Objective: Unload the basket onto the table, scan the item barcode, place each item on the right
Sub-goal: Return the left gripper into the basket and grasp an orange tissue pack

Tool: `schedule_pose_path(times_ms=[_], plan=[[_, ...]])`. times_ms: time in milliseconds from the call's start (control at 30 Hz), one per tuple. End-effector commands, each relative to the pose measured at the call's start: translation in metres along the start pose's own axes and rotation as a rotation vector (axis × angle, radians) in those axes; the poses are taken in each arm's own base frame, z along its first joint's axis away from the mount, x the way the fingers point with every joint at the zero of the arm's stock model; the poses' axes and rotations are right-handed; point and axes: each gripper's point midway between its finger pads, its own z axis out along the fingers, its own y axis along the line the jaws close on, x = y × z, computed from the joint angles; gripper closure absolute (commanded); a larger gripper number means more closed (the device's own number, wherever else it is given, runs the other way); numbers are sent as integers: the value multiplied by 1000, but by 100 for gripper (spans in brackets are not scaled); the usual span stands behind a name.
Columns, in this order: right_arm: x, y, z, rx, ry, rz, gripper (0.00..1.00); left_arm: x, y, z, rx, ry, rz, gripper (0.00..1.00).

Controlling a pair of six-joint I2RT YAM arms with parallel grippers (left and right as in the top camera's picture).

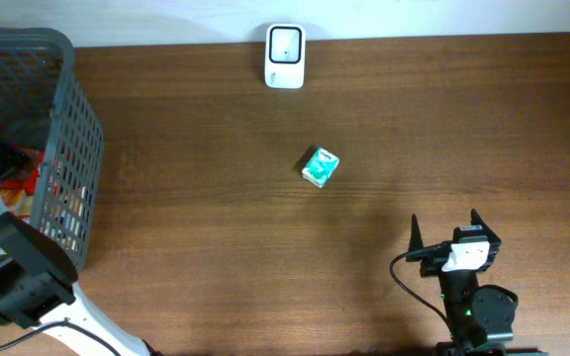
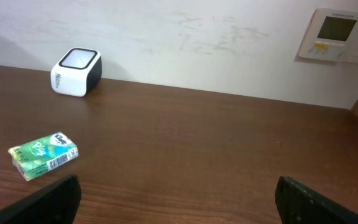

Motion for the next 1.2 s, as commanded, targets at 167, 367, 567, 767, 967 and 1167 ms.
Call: schedule_pose_path(times_ms=[167, 367, 567, 767, 967, 1167], plan=[[4, -1, 0, 7, 7, -3, 1, 42, -13, 56, -1, 148, 231, 15], [4, -1, 0, 7, 7, -3, 1, 31, -25, 77, 27, 62, 406, 20], [4, -1, 0, 7, 7, -3, 1, 19, -29, 78, 34, 10, 508, 33], [4, -1, 0, 7, 7, -3, 1, 18, -36, 80, 83, -1, 545, 29], [4, -1, 0, 7, 7, -3, 1, 27, -41, 99, 84, -12, 605, 56], [4, -1, 0, 7, 7, -3, 2, 47, -38, 108, 86, 45, 625, 100]])
